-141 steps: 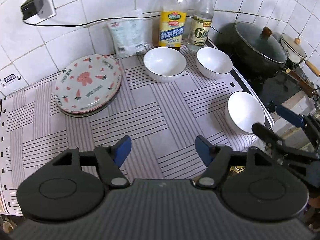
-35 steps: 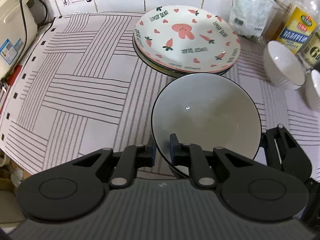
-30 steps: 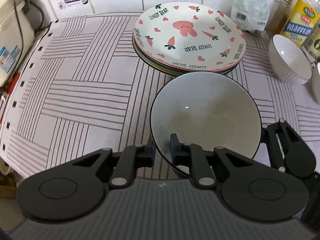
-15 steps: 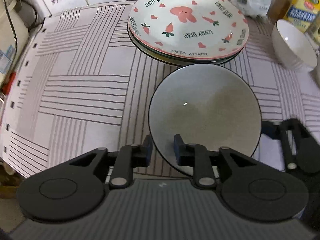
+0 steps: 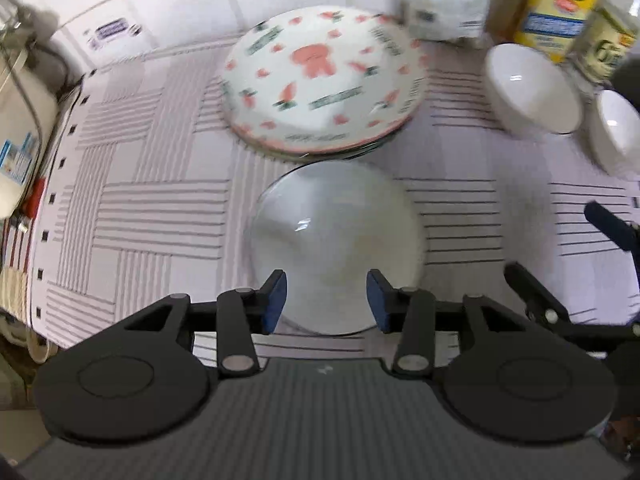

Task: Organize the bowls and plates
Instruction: 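Lower the bowl onto the mat beside the plates and open the left gripper, then close the left gripper on the rim of a second white bowl, then carry the second bowl with the left gripper over the first bowl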

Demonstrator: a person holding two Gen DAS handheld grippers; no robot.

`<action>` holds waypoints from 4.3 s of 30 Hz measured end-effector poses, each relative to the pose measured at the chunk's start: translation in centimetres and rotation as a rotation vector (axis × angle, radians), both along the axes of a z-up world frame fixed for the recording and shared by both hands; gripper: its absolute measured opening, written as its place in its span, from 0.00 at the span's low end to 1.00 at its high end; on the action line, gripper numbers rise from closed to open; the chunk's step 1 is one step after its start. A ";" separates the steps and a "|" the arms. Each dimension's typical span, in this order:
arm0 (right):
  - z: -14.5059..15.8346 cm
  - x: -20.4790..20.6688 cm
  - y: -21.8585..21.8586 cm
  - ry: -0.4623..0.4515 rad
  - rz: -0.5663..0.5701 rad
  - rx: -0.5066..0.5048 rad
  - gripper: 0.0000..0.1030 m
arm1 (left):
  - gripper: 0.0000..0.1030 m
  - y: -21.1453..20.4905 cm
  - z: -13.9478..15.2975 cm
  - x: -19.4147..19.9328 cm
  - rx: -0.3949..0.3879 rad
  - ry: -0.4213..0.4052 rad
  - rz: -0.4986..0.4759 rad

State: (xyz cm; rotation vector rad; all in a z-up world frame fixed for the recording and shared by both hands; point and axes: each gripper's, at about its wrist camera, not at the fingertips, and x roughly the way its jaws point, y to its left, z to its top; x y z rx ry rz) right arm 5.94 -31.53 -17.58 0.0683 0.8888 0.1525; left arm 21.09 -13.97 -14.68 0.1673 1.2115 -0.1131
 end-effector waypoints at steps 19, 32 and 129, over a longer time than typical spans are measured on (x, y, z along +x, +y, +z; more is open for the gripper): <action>-0.1 0.3 -6.1 -0.051 -0.146 -0.063 0.94 | 0.61 -10.6 2.2 1.1 -0.026 -0.063 -0.163; -4.4 3.3 -5.1 -0.024 -0.220 -0.036 0.94 | 0.64 -12.5 1.5 5.5 -0.104 -0.109 -0.185; 0.0 3.7 11.2 0.097 0.256 -0.049 0.88 | 0.12 6.0 -1.2 -0.5 -0.115 -0.025 0.111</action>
